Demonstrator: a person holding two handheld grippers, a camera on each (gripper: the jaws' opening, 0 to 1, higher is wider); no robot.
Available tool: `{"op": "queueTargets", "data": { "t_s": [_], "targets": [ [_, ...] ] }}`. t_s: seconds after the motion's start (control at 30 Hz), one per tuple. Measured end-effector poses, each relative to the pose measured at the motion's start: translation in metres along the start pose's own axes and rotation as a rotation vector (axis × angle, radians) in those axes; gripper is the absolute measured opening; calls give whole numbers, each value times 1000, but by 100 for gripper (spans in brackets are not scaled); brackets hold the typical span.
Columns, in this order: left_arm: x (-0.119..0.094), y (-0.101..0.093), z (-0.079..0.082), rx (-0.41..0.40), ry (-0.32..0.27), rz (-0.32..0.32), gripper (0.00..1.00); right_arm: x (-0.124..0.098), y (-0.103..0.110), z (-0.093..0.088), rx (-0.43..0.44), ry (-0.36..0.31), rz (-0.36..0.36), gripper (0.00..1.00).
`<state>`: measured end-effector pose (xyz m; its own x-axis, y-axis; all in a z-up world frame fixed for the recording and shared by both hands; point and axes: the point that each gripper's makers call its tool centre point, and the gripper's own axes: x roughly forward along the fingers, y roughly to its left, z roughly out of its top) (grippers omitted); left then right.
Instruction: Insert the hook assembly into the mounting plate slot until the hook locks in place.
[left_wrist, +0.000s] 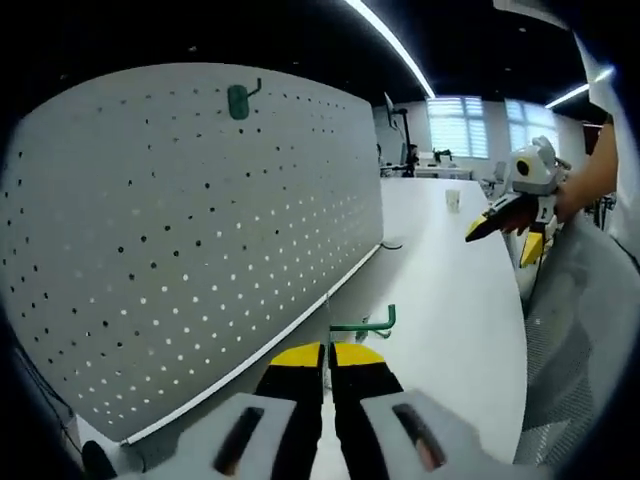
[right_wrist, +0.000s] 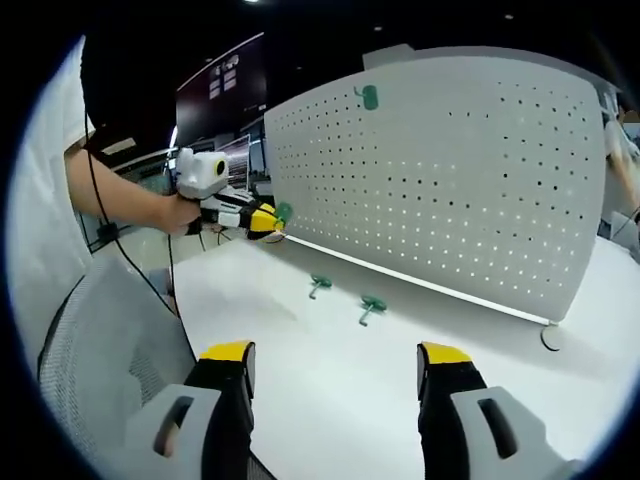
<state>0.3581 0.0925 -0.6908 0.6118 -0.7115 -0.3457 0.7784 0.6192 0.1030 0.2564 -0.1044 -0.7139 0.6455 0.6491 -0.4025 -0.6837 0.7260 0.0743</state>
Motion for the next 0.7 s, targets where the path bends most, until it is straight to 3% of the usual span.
{"op": "queueTargets", "data": {
  "t_s": [0.23,0.7],
  "targets": [
    [-4,-6,14,-23,-58,12,1,-1,1,1,-3,-3,0,64],
    [-19,-11,66,-119,-245,54,1,-1,2,3,1,-16,4,64]
  ]
}}
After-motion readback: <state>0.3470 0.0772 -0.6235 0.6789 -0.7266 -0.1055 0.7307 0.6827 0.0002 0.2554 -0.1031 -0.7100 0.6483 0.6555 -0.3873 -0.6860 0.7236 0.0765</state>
